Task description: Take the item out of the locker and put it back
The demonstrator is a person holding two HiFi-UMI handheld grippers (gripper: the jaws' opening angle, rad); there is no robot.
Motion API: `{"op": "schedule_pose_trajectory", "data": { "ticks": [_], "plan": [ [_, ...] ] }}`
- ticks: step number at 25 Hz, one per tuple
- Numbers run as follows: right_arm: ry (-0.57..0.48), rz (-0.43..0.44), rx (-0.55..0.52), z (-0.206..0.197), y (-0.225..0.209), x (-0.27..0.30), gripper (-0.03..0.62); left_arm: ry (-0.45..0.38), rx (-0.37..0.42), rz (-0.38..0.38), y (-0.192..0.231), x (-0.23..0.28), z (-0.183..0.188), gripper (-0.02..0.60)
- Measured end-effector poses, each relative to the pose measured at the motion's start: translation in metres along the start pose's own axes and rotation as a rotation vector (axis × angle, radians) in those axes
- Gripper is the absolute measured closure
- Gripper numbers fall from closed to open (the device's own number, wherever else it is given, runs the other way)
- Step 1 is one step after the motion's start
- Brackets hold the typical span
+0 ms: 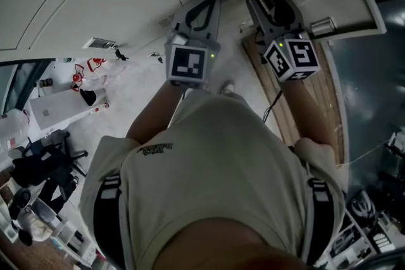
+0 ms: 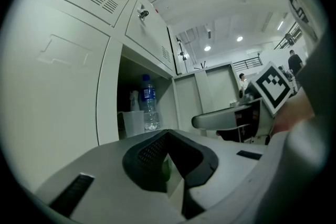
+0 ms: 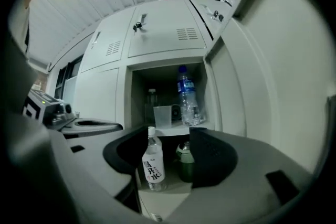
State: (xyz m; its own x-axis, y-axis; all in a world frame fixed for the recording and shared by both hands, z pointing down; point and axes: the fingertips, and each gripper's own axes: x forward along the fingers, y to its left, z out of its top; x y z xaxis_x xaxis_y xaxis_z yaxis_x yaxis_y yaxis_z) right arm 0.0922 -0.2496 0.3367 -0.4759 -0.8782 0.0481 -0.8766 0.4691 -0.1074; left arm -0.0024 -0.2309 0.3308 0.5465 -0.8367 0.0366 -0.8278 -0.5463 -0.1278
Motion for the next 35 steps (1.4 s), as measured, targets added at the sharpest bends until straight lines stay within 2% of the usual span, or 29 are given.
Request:
{"op": "schedule_pose_trajectory", "data": {
  "ticks": [4,10,11,15,17,26,35],
  "plan": [
    [0.010,-0.010,0.102,-0.018,-0.018,0.042,0.279,-0.002,-0.008,0.005,0.001,0.013,-0.003,0.568],
    [0.078,-0.040,0.054,-0.055,-0.038,0.097,0.254,0.005,0.001,0.024,0.006,0.036,-0.018,0.568],
    [0.093,-0.044,0.049,-0.063,-0.041,0.104,0.221,0.007,0.002,0.026,0.007,0.039,-0.021,0.568],
    [0.152,-0.059,0.043,-0.097,-0.050,0.124,0.216,0.022,-0.010,0.027,0.009,0.048,-0.034,0.568],
    [0.180,-0.063,0.038,-0.112,-0.053,0.132,0.181,0.024,-0.020,0.025,0.009,0.052,-0.039,0.568],
    [0.234,-0.088,-0.006,-0.160,-0.064,0.166,0.163,0.044,-0.030,0.021,0.010,0.064,-0.059,0.568],
    [0.266,-0.097,-0.003,-0.173,-0.063,0.176,0.163,0.060,-0.035,0.022,0.016,0.066,-0.066,0.568]
  ]
}}
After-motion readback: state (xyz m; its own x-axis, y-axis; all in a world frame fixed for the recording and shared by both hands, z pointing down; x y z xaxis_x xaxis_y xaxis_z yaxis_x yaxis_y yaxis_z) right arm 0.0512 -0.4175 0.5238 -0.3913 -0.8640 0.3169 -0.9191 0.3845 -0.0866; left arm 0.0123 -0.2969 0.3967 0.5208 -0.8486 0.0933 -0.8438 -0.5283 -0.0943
